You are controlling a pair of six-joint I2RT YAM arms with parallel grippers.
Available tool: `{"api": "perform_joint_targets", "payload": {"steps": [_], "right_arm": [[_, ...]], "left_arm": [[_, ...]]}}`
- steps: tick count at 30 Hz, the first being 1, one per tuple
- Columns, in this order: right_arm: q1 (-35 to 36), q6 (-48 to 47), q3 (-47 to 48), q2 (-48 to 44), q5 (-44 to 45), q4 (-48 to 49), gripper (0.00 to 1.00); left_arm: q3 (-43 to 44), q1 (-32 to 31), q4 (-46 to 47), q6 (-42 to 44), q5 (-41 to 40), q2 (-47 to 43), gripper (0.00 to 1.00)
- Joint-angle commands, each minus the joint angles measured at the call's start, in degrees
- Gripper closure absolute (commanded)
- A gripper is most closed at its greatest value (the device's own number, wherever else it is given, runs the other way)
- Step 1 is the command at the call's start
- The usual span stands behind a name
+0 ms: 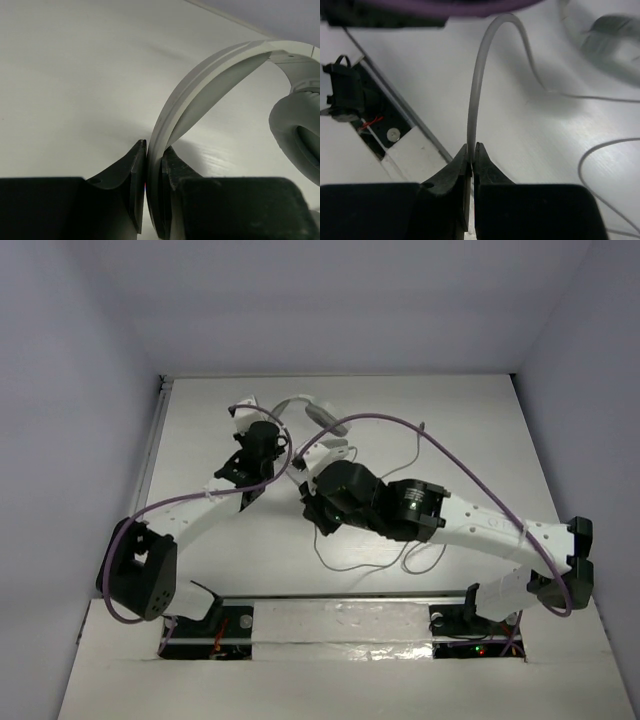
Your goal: Wrap the headphones
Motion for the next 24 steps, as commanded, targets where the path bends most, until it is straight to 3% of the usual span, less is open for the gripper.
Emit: {"api": "perform_joint_targets", "payload": {"steps": [1,6,10,19,24], "right_arm": [[-4.06,-5.06,6.89,-0.94,4.94,-2.14,1.0],[-10.55,-7.52,7.86,-1.73,5.3,0.74,1.0],[-15.75,-9.01,8.04,0.45,-1.11,3.04,1.0],[-22.87,-10.6,4.97,0.38,10.46,3.83,1.0],[-24.11,-10.69,2.42,-1.63,14.53,3.56,1.0]], "left_arm": [[-2.91,-1.36,13.01,0.86,6.72,-6.74,1.0],[-9.33,-2.51,14.77,3.68,8.76,-12.18,1.0],[-11.1,-3.83,15.83,6.14,15.07,-13.16,1.0],[-11.1,-3.83,10.74,6.59,19.74,-14.75,1.0],[-9.34,-3.83,5.11,5.88,14.49,-14.13,1.0]]}}
